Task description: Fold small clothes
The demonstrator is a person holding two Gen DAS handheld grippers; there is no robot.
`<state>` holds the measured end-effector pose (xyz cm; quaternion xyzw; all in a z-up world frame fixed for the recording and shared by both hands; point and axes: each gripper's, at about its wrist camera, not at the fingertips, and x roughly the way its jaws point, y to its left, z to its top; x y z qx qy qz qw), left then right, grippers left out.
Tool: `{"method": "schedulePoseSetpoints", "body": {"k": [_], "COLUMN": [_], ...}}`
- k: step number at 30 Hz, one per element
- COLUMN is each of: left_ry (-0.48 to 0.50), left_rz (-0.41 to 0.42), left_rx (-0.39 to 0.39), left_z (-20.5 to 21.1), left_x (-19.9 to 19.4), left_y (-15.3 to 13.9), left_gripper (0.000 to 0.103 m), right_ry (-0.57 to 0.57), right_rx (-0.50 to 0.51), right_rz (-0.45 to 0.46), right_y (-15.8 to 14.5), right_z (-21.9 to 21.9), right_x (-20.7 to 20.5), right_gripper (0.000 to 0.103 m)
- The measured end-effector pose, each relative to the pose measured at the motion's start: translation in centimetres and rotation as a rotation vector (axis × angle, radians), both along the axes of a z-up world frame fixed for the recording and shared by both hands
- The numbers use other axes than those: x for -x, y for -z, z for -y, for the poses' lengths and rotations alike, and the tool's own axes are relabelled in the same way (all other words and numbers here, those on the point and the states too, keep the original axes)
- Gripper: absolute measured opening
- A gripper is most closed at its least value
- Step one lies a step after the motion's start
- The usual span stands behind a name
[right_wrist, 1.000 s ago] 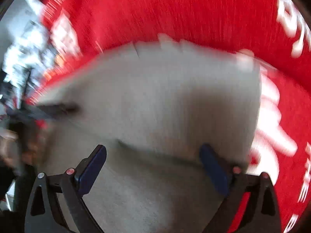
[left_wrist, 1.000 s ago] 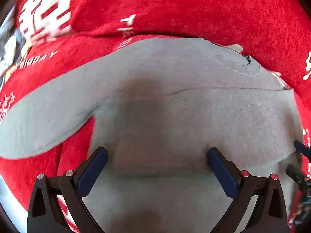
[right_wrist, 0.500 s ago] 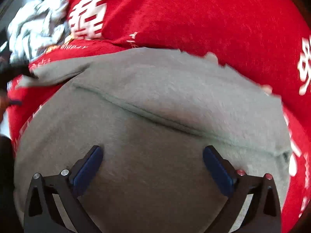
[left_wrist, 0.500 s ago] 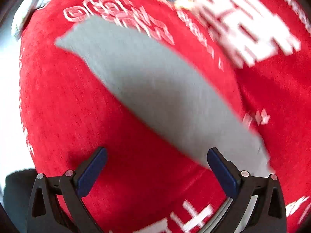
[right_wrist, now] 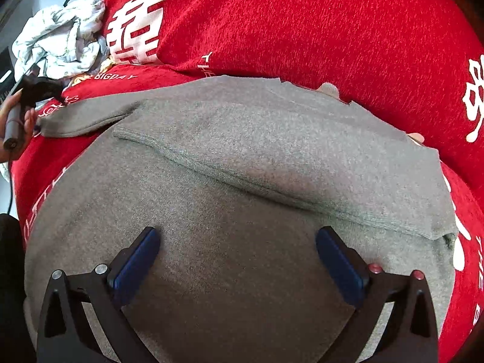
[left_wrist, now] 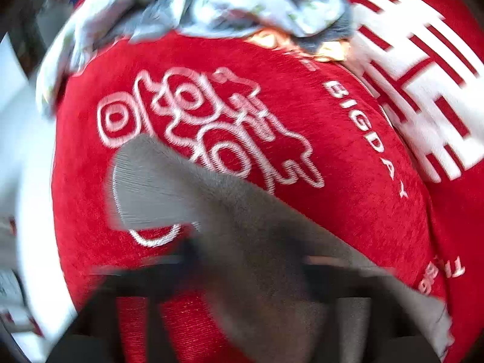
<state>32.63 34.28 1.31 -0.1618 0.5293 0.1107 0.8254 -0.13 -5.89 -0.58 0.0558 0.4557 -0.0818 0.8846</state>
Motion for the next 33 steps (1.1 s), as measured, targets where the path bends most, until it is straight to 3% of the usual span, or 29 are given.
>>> {"method": "schedulePoseSetpoints", "body": {"k": [2, 7, 10, 16, 20, 23, 27, 30, 33], "left_ry": [0.031, 0.090, 0.195, 0.417, 0.612, 0.740, 0.916, 1.018, 1.087], "left_rz": [0.008, 0.100, 0.163, 0.204, 0.266, 0.278, 0.242, 0.162, 0.121], "left_rx": [0.070, 0.059, 0.038, 0.011, -0.050, -0.058, -0.056, -0.059, -0.122], "left_z": [0.1, 1.6, 4.6, 14.5, 23.4, 29.3, 38.1, 43.3, 46.3], "left_x": [0.4, 2.9, 4.4, 7.0, 11.2, 14.7, 20.0, 23.2, 26.2], "left_y": [-0.2, -1.9, -4.3, -8.5, -11.2, -12.3, -11.5, -9.1, -6.5], "left_gripper": [0.010, 0.010, 0.010, 0.010, 0.010, 0.010, 0.010, 0.010, 0.010], "right_ry": [0.002, 0.003, 0.005, 0.008, 0.039, 0.094, 0.170, 0.256, 0.325], "right_rx": [0.002, 0.001, -0.008, -0.022, -0.043, -0.088, -0.025, -0.037, -0.076], "right_rz": [-0.001, -0.002, 0.001, 0.006, -0.009, 0.038, 0.061, 0.057, 0.060], "right_y": [0.0, 0.1, 0.1, 0.1, -0.8, -2.6, -4.3, -4.1, -3.5], "right_z": [0.0, -0.1, -0.1, 0.0, 0.7, 2.6, 5.9, 9.1, 11.3], "right_x": [0.0, 0.0, 0.0, 0.1, 0.6, 3.4, 7.8, 10.8, 13.1], "right_gripper": [0.103, 0.103, 0.103, 0.103, 0.103, 0.103, 0.103, 0.103, 0.103]}}
